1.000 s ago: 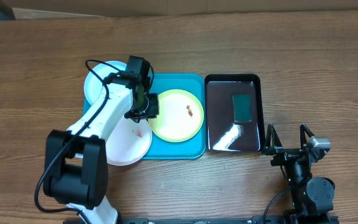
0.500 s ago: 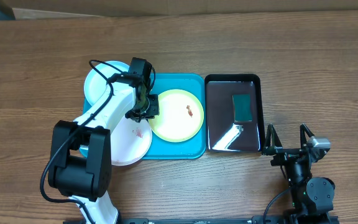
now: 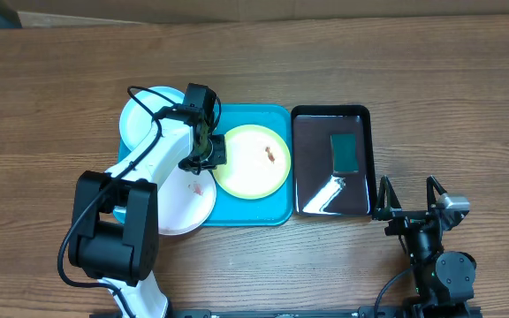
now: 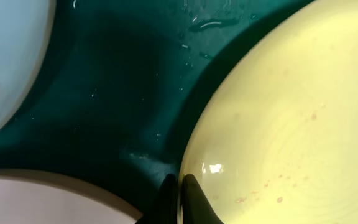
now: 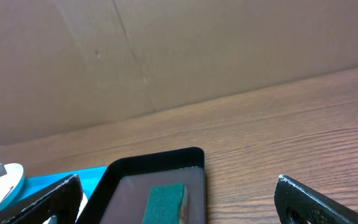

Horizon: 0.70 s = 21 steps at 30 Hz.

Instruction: Clean dirty plates on tray and stack at the side

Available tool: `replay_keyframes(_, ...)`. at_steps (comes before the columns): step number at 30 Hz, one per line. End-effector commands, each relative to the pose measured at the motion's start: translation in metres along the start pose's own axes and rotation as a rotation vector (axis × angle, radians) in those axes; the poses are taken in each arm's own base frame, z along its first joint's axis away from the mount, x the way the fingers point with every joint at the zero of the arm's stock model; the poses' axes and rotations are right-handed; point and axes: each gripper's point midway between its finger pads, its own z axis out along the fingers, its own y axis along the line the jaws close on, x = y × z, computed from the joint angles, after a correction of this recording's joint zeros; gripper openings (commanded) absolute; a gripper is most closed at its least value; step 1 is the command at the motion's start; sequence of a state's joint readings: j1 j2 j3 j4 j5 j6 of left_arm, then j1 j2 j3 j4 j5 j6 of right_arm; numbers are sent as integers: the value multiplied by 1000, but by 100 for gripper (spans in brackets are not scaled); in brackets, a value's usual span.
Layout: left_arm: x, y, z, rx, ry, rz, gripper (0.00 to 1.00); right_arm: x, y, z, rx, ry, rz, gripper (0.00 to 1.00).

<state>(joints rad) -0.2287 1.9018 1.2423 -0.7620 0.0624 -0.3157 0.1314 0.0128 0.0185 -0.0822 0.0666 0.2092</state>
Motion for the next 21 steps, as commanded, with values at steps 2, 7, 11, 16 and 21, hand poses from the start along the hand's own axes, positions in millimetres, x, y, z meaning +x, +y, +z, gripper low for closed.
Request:
replay_keyframes(2,-3,2,5,-14,-18,7,4,2,-1,0,0,-4,1,100)
replay_keyframes(7,-18,-2,4,1,-79,56,4,2,-1,0,0,-4,1,100)
replay_keyframes(11,-19,-2,4,1,-84,93,4,2,-1,0,0,-4,1,100)
replay_keyframes(16,-21,3,4,-31,-93,114,4,2,-1,0,0,-4,1,100)
replay_keyframes(21,-21,6,4,-51,-94,112,4,2,-1,0,0,-4,1,100)
